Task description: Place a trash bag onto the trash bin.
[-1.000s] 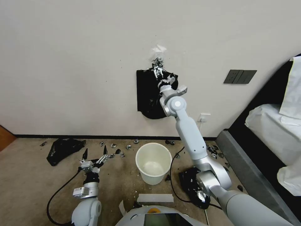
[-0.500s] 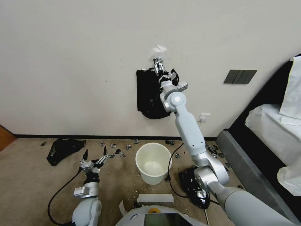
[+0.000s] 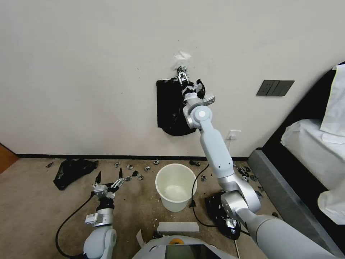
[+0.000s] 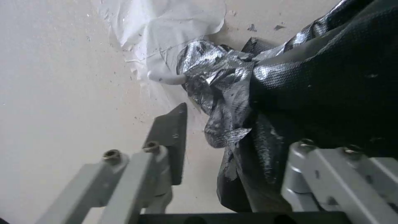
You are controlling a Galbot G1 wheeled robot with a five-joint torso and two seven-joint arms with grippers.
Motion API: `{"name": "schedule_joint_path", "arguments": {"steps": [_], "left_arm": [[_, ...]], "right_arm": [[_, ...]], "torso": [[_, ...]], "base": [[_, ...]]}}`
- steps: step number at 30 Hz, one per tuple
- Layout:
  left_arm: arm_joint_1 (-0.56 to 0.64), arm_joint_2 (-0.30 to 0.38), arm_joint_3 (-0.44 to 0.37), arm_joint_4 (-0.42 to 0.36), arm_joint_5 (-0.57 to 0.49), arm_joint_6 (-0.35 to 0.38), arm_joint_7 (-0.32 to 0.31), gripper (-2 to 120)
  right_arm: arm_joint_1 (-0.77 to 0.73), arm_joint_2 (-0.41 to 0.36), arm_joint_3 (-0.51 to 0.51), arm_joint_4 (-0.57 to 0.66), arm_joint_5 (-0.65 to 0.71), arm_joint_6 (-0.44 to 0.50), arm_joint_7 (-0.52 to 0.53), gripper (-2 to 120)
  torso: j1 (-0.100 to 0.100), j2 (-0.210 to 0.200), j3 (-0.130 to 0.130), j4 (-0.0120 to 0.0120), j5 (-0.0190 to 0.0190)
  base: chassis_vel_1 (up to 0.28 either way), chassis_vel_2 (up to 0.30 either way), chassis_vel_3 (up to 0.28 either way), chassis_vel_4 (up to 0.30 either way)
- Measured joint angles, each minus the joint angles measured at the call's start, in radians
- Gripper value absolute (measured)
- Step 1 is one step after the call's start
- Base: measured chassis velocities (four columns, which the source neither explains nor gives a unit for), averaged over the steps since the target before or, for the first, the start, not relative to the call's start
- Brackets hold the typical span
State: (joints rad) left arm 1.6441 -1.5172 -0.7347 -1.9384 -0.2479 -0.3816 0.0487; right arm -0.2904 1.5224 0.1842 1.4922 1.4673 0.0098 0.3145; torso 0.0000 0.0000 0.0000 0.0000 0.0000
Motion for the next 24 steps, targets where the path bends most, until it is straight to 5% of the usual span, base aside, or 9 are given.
{"name": "schedule_joint_path", "arguments": {"steps": [8, 24], "left_arm": [[-0.013, 0.001, 0.004, 0.011, 0.002, 0.0, 0.001, 100], [-0.019, 0.0, 0.005, 0.027, 0.004, -0.007, 0.002, 100]], "right_arm": [[-0.006, 0.004, 0.011, -0.001, -0.01, 0.006, 0.001, 7], [-0.015, 0.018, -0.01, 0.007, -0.049, 0.006, 0.016, 0]], "torso": [[0.0, 0.0, 0.0, -0.0002, 0.0], [0.0, 0.0, 0.0, 0.0001, 0.0]], "base": [[0.0, 0.0, 0.0, 0.0], [0.0, 0.0, 0.0, 0.0]]}}
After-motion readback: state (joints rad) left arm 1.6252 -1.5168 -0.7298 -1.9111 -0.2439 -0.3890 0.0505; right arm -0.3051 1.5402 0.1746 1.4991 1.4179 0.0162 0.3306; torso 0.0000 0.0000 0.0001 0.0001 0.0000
